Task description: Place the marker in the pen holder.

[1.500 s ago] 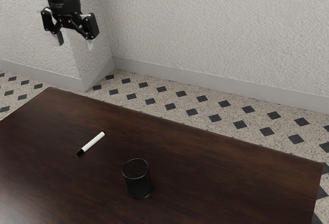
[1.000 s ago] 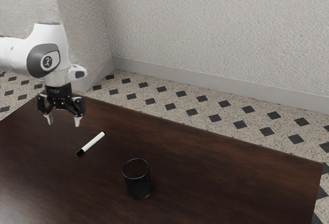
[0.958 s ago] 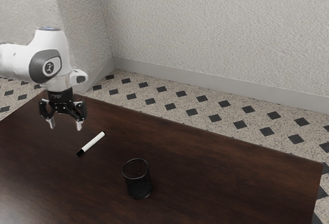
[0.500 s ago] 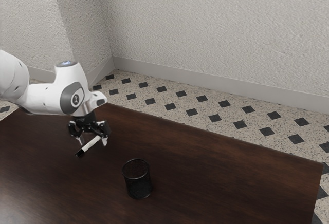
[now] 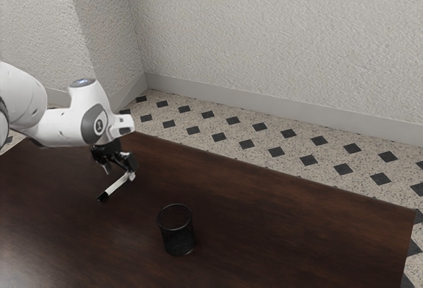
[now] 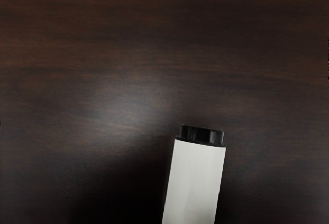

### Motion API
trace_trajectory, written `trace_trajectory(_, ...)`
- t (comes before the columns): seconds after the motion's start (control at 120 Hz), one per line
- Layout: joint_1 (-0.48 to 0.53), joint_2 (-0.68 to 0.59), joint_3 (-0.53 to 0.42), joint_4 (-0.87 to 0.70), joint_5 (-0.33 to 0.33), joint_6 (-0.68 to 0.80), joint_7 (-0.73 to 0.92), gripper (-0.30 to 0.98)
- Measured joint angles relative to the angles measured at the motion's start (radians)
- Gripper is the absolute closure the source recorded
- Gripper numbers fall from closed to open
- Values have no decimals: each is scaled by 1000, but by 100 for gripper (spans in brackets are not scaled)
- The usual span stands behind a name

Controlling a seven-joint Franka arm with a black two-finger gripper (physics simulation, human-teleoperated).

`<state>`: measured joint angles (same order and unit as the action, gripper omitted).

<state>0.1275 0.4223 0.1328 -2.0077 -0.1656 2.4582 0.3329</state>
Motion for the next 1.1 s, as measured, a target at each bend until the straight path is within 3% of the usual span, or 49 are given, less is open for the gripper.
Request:
trace_trajectory(0.1, 1, 11, -1, 15, -18, 3, 59, 2)
trace_trajectory(0.267, 1, 10, -1, 14, -53, 4, 137, 35)
trace_trajectory(0.442, 3, 7, -1, 8, -70, 4, 198, 52)
trace_trajectory(0.817, 3, 5, -1, 0, -99, 5, 276, 74)
trace_trajectory(1.1, 2, -14, 0, 1, -89, 14, 289, 79)
